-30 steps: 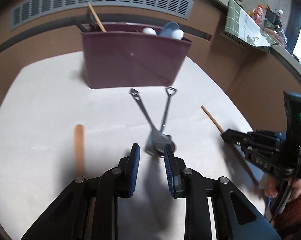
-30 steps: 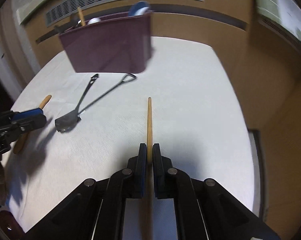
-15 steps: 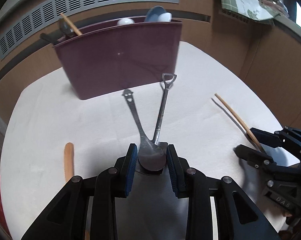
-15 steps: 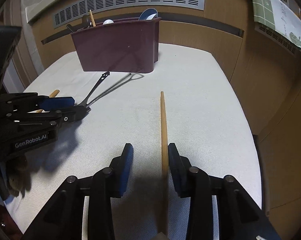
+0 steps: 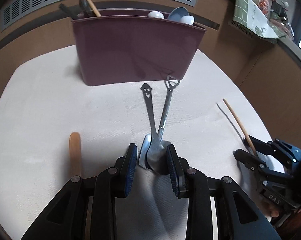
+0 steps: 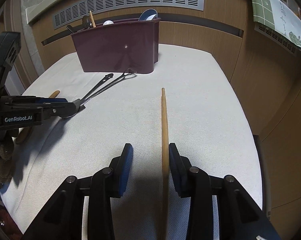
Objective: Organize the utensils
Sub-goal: 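Release the metal spoons with the left tool and grasp the wooden spoon handle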
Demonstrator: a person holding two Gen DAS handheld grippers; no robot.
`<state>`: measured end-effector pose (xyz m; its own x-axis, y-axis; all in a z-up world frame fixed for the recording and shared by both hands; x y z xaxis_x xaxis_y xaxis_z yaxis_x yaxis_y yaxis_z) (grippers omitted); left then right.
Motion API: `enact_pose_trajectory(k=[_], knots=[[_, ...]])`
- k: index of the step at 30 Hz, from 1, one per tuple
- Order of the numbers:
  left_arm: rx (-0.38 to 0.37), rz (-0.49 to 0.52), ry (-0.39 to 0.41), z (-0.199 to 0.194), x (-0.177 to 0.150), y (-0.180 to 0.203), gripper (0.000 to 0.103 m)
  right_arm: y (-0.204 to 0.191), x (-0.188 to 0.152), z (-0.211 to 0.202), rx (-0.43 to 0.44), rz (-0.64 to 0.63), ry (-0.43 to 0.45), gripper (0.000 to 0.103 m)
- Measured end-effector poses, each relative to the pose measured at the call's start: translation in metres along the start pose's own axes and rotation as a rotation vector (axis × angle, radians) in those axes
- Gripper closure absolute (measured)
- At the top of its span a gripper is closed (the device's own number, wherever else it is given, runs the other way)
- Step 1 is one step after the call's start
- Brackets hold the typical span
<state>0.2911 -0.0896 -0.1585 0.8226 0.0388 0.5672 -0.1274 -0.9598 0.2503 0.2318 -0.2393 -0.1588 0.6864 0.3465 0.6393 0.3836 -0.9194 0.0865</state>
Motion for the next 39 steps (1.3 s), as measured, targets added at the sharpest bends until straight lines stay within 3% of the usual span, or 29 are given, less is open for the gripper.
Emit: enact_pose_trajectory(k=[8, 12, 23, 26, 31, 33, 37, 39], knots=[[0.027, 0.047, 0.001, -0.001, -0.005, 0.011, 0.072, 0.001, 0.0, 0.0, 0.0, -0.001, 0.003, 0.069], [0.03, 0.033, -0.001, -0.006, -0.01, 0.01, 0.079, 0.001, 0.0, 0.0, 0.002, -0.001, 0.003, 0.069], [-0.04, -0.006, -0.076, -0.034, -0.045, 0.006, 0.083, 0.005, 0.0, -0.001, 0.036, 0.027, 0.01, 0.069], [-0.035, -0.034, -0.053, -0.051, -0.051, -0.006, 0.083, 0.004, 0.0, -0.001, 0.026, 0.019, 0.008, 0.069], [-0.034, -0.103, 0.07, -0.089, -0.045, -0.039, 0.076, 0.002, 0.0, -0.001, 0.013, 0.01, 0.005, 0.069], [0.01, -0.135, 0.068, -0.088, -0.043, -0.057, 0.069, 0.002, 0.001, 0.0, 0.014, 0.014, 0.006, 0.069], [0.019, -0.168, 0.013, -0.064, -0.036, -0.068, 0.068, 0.002, 0.001, -0.001, 0.011, 0.017, 0.007, 0.069], [0.065, -0.143, 0.003, -0.052, -0.029, -0.072, 0.068, 0.002, 0.0, -0.002, 0.015, 0.018, 0.011, 0.069]])
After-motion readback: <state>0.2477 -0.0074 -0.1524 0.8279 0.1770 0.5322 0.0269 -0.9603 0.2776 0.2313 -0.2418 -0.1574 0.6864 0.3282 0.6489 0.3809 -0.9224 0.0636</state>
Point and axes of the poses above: each gripper's, at about its wrist camera, not at the fingertips, and z roughly the way its jaws point, y to its right, x to its top, the point moved 8 cm from there along z, roughly the way its jaws point, and after that the axes turned 9 degrees about -z, right-handed, at the moved point
